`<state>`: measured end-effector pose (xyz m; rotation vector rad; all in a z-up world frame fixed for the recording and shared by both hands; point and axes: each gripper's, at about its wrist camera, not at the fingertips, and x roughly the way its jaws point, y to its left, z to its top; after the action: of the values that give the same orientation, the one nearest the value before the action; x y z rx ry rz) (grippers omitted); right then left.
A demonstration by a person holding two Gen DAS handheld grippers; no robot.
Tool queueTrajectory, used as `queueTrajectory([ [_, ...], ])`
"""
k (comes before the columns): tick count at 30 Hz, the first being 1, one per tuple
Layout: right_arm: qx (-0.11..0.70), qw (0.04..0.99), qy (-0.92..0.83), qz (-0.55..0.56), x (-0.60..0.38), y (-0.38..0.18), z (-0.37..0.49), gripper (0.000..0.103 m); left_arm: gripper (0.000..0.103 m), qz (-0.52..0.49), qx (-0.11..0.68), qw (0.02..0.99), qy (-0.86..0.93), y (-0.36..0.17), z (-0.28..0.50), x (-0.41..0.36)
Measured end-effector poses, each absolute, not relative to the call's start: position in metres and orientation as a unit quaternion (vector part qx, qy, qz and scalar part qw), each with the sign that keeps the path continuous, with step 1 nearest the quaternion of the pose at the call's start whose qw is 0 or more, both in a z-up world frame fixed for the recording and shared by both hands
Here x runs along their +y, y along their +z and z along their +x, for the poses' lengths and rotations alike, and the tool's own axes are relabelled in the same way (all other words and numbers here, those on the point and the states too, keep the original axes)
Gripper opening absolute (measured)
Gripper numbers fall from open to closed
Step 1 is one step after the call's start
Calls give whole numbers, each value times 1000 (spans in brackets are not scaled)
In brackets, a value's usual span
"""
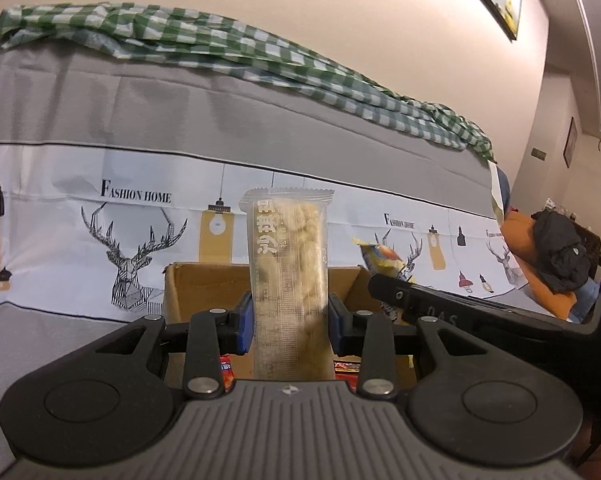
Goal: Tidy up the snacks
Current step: 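Carry the puffed-snack bag and yellow candy over the box with both grippers, then open both grippers to drop the puffed-snack bag and yellow candy into the box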
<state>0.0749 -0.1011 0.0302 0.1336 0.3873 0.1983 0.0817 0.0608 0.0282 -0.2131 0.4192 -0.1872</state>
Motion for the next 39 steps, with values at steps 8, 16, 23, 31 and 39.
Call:
queueTrajectory([
  [8, 193, 975, 94, 62, -102, 28, 75, 13, 40, -97, 212, 967, -103, 26, 84, 55],
  [16, 196, 974, 91, 60, -99, 27, 76, 13, 40, -99, 216, 966, -103, 26, 86, 58],
  [23, 193, 975, 91, 56, -99, 27, 76, 13, 40, -96, 218, 965, -107, 26, 86, 58],
  [31, 192, 976, 91, 55, -99, 27, 75, 13, 40, -94, 220, 965, -110, 26, 86, 58],
  [39, 211, 972, 73, 68, -103, 25, 81, 66, 61, -85, 221, 967, -99, 23, 82, 62],
])
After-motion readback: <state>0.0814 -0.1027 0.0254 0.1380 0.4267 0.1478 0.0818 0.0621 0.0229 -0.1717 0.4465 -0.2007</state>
